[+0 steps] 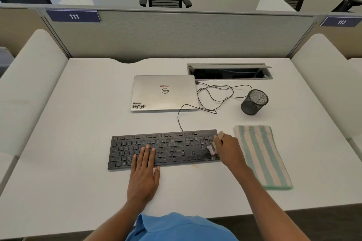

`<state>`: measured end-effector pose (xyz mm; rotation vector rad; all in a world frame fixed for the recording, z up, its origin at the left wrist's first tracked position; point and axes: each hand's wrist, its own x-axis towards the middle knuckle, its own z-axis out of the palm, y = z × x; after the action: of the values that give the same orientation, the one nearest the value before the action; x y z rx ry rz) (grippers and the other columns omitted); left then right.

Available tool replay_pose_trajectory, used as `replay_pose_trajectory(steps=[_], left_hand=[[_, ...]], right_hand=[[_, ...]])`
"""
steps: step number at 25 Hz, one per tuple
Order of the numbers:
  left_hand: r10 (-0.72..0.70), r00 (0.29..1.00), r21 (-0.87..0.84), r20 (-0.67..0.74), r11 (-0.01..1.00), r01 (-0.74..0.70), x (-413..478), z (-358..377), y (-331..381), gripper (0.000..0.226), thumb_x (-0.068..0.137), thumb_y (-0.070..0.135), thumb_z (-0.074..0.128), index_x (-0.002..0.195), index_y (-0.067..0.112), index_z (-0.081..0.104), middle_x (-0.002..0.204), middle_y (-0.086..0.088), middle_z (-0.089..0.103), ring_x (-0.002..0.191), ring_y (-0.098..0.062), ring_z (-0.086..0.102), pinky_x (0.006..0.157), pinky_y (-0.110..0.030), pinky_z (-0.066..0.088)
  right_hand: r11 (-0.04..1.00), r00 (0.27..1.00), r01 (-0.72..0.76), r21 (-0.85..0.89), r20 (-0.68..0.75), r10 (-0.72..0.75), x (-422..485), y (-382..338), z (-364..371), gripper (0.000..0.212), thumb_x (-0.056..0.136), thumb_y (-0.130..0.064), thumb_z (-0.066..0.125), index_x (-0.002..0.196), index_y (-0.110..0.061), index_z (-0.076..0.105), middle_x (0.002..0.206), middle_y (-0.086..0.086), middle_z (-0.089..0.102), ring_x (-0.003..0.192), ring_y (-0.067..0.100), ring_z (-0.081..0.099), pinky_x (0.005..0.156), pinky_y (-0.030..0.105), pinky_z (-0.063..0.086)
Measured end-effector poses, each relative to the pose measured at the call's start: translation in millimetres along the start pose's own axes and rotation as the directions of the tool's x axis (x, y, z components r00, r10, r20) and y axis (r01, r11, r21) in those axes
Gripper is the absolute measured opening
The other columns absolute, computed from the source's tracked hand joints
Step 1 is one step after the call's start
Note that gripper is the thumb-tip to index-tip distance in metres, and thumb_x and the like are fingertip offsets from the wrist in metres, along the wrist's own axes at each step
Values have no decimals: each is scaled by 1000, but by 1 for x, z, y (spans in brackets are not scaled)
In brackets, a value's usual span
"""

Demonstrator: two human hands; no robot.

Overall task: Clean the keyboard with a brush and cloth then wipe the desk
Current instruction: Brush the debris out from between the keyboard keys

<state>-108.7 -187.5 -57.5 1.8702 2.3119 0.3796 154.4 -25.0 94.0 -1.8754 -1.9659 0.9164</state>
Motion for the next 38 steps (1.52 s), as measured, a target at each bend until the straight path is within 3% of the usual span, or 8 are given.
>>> replay_pose_trajectory(steps=[9, 15, 19, 23, 27, 32, 36, 38], left_hand=[[-4, 1000, 9, -3, 1000, 4, 0, 0, 0, 69, 107, 38, 33, 169, 15, 14, 178, -4, 8, 164, -22, 4, 131, -51, 9], [3, 1000, 2, -14, 1000, -3, 0, 0, 0, 69, 107, 38, 31, 169, 14, 15, 178, -5, 9, 164, -22, 5, 131, -52, 9], [2, 1000, -2, -17, 1000, -2, 0, 0, 0, 68, 107, 38, 31, 169, 14, 16, 177, -6, 10, 164, -22, 5, 131, -52, 11], [6, 1000, -13, -28, 1000, -6, 0, 1, -1, 68, 107, 37, 32, 169, 14, 17, 177, -6, 12, 164, -22, 6, 131, -52, 10], [6, 1000, -9, -25, 1000, -6, 0, 1, -1, 68, 107, 37, 34, 169, 14, 17, 177, -6, 12, 164, -23, 5, 131, -51, 8], [2, 1000, -2, -17, 1000, -2, 0, 2, -2, 69, 107, 36, 34, 169, 14, 16, 178, -6, 10, 164, -22, 3, 132, -51, 7], [-2, 1000, 8, -15, 1000, 2, 0, 2, -1, 68, 107, 37, 32, 169, 14, 15, 178, -6, 9, 164, -22, 2, 132, -50, 6], [-2, 1000, 4, -14, 1000, 2, 0, 2, 0, 69, 107, 37, 33, 169, 14, 14, 178, -6, 9, 164, -22, 2, 132, -50, 5]], right_hand=[[999, 999, -33, -42, 39, 35, 1, 17, 4, 40, 106, -32, 44, 74, -11, 59, 67, 3, 67, 60, 20, 64, 55, 36, 49], [999, 999, -45, -20, 14, 45, -1, 14, 4, 37, 106, -30, 44, 81, -12, 64, 68, -2, 65, 62, 13, 62, 52, 30, 46], [999, 999, -35, -9, -6, 35, 0, 14, -1, 37, 105, -30, 46, 80, -9, 63, 67, 3, 68, 63, 22, 65, 59, 40, 52], [993, 998, -18, 117, 54, 12, -3, 11, -4, 34, 103, -26, 52, 79, -3, 61, 67, 4, 66, 61, 7, 62, 63, 33, 48], [991, 983, -73, 108, 177, 53, -6, 2, -19, 28, 104, -10, 50, 79, 0, 57, 68, -5, 57, 47, -16, 54, 51, 3, 39], [995, 978, -39, 88, 210, 20, 0, 1, -16, 29, 103, -14, 53, 81, 0, 64, 67, -6, 60, 49, -13, 57, 49, 5, 40], [999, 983, -32, 8, 181, 30, 0, 8, -20, 32, 103, -17, 54, 72, -7, 60, 65, -2, 63, 51, -3, 58, 60, 20, 53], [996, 988, -25, 83, 152, 12, 1, 0, -22, 29, 104, -12, 51, 77, -3, 57, 66, -1, 58, 50, -12, 59, 51, 4, 42]])
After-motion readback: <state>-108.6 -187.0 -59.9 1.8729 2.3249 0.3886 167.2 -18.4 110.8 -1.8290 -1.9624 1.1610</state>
